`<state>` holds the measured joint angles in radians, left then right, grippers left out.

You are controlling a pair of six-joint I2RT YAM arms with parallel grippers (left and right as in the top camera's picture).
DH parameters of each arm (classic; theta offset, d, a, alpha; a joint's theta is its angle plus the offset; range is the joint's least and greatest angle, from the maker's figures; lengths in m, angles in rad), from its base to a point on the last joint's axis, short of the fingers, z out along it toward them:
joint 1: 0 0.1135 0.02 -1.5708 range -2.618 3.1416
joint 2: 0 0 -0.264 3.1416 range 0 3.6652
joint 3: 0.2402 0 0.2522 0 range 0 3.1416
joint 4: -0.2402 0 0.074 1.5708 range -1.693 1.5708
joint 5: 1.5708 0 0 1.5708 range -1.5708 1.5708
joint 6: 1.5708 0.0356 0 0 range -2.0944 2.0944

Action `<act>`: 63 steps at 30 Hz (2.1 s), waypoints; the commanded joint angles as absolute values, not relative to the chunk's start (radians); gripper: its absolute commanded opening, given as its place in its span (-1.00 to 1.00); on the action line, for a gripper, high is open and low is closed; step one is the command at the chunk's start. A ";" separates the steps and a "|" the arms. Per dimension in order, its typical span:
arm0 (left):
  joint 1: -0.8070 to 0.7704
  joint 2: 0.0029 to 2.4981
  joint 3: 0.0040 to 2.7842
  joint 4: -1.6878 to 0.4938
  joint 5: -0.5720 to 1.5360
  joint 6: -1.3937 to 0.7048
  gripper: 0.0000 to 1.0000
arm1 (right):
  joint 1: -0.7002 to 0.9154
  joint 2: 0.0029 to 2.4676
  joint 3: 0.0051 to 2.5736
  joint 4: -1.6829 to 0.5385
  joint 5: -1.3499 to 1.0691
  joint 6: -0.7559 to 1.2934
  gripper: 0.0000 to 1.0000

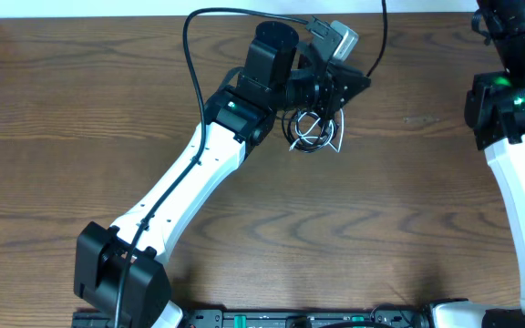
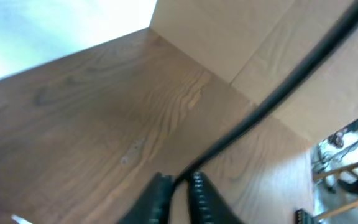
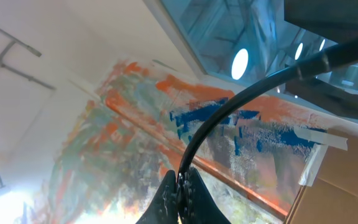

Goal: Untangle cables

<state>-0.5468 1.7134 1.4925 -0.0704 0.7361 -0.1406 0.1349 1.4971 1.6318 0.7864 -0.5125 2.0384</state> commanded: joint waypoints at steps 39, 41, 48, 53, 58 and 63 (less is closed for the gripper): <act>-0.579 1.717 1.496 -0.043 0.804 -0.136 -0.59 | 0.164 1.483 1.657 0.793 -0.507 2.051 -0.97; -0.579 1.717 1.496 -0.044 0.804 -0.136 -0.85 | 0.163 1.483 1.657 0.793 -0.507 2.051 -0.97; -0.575 1.712 1.496 -0.041 0.804 -0.186 -0.85 | 0.086 1.483 1.657 0.733 -0.575 2.047 -0.97; -0.525 1.659 1.497 -0.016 0.804 -0.273 -0.85 | -0.007 1.483 1.655 0.588 -0.720 1.969 -0.65; -0.458 1.577 1.498 0.097 0.804 -0.470 -0.85 | -0.119 1.484 1.655 0.390 -0.850 1.709 0.27; -0.416 1.498 1.498 0.326 0.790 -0.693 -0.85 | -0.162 1.484 1.655 0.099 -1.019 1.229 0.99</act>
